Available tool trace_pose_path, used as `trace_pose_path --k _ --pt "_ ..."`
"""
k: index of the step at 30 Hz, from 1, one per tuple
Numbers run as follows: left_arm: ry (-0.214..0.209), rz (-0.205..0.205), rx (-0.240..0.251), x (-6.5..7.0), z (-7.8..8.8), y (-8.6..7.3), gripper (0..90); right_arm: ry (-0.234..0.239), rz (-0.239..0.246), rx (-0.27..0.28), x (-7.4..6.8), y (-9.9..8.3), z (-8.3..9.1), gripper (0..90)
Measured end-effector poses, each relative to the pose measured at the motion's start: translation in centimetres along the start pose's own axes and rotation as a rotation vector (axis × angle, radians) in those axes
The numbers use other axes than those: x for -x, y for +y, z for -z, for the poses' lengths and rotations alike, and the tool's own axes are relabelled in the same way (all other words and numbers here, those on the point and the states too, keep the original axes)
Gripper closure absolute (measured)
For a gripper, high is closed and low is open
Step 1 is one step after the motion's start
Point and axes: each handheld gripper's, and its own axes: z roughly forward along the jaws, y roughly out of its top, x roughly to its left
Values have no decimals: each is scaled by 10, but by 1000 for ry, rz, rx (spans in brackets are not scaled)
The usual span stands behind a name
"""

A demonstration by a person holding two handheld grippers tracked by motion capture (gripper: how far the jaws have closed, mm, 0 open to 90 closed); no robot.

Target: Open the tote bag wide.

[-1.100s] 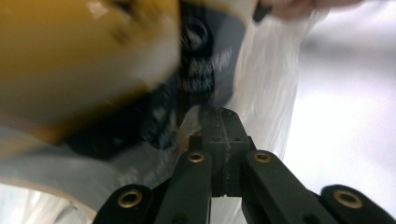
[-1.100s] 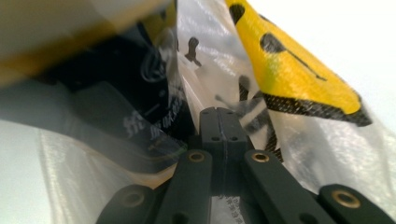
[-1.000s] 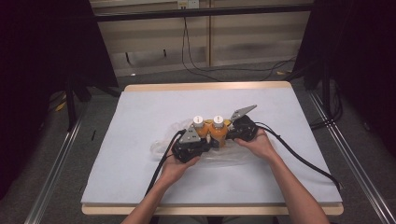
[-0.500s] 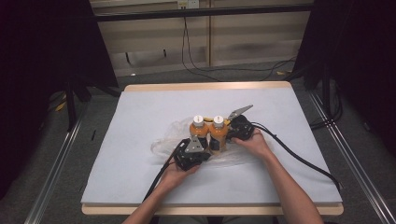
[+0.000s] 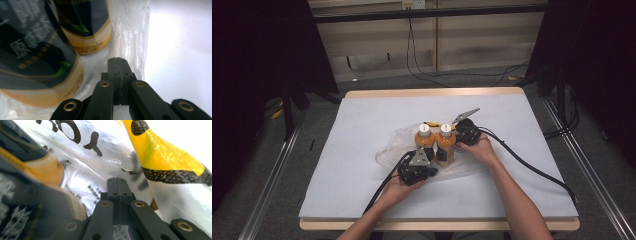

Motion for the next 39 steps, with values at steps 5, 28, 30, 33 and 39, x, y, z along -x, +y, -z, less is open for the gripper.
trace_pose_path --k 5,28,30,33,39 --pt "-32 -13 2 2 2 -2 900 9 -14 0 5 8 -7 900" --pt "-81 -16 -13 10 8 -5 900 -89 19 -46 12 35 -25 900" --pt "-86 -20 -19 10 8 -5 900 -93 18 -48 13 35 -25 900" --pt "-95 -22 -21 10 8 -5 900 -114 17 -40 14 38 -28 900" --pt "-120 -13 -6 13 9 -7 900 -125 18 -49 17 44 -32 900"
